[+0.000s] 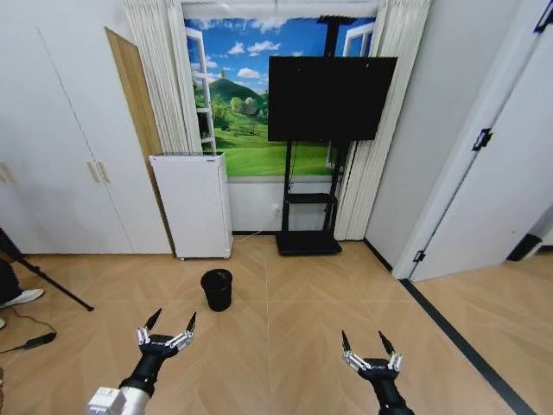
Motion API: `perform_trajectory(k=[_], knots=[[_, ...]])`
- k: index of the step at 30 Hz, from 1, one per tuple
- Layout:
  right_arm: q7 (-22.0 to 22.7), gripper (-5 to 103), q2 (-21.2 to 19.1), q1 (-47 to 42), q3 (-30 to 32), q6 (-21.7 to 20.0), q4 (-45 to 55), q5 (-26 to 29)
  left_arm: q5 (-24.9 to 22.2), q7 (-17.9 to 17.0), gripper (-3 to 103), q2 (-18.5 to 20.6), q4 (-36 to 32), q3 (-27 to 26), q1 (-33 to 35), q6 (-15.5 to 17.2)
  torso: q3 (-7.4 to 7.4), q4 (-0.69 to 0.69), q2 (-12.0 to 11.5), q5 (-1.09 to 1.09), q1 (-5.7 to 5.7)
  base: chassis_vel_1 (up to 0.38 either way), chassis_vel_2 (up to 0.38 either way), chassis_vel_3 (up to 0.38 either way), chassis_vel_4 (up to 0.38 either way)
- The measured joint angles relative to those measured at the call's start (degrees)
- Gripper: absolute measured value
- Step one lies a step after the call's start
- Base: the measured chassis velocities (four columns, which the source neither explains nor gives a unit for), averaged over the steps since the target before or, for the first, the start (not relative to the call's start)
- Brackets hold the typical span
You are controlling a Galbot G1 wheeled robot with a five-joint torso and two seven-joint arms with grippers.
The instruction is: Pick up the trash bin and place the garbage on the floor into it.
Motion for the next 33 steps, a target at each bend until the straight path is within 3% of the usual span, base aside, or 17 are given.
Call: perform_trajectory(k=[4,6,33], knots=[[0.00,100,0.00,0.00,-0.01,0.00,0.00,0.00,0.00,-0.01,100,0.00,0.00,-0.01,0.01,0.00,-0.02,0.03,0.01,-0.06,-0.01,0.213,-0.154,-0.167,0.173],[0.00,100,0.00,0.00,0.00,0.00,0.00,0.00,0.00,0.00,100,0.00,0.00,-0.01,0.00,0.00,-0.01,-0.02,0.00,0.00,-0.01,-0.018,-0.026,-0.071,-0.002],[0.00,100,0.00,0.01,0.00,0.00,0.00,0.00,0.00,0.00,100,0.01,0.00,-0.01,-0.01,0.00,0.00,-0.01,-0.02,-0.03,0.02,-0.011,0.002,0.011,-0.005]])
